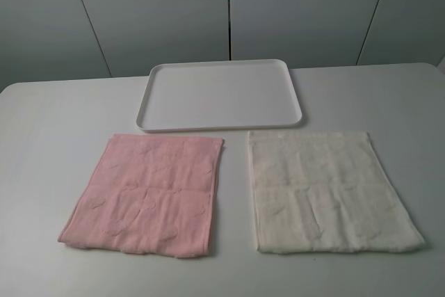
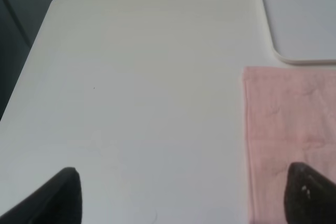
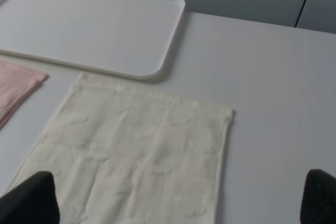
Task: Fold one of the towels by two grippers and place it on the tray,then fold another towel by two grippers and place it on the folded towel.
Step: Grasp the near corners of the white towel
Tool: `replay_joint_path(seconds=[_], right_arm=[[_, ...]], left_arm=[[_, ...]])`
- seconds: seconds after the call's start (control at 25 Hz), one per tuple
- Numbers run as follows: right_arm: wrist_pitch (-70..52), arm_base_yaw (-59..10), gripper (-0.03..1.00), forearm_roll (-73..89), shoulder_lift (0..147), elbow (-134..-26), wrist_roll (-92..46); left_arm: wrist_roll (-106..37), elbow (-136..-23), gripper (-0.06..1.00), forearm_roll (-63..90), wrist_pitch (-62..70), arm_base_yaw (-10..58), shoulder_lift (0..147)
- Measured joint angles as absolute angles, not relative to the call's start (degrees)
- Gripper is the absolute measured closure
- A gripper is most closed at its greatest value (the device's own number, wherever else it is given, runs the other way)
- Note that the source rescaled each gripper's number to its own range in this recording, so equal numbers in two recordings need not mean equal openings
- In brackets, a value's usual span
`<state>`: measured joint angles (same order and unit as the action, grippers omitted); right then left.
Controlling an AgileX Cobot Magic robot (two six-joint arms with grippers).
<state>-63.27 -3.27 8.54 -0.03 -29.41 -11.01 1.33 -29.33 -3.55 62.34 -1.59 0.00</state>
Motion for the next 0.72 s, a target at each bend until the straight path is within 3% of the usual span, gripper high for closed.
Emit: replay_joint_path(seconds=[0.72], right_arm=[[-63.3,-3.3,-0.03,8.5,0.0,-29.4,-11.0]], left_arm=[[1.3,-29.3,-0.05,-3.6,62.3,-1.6,0.0]])
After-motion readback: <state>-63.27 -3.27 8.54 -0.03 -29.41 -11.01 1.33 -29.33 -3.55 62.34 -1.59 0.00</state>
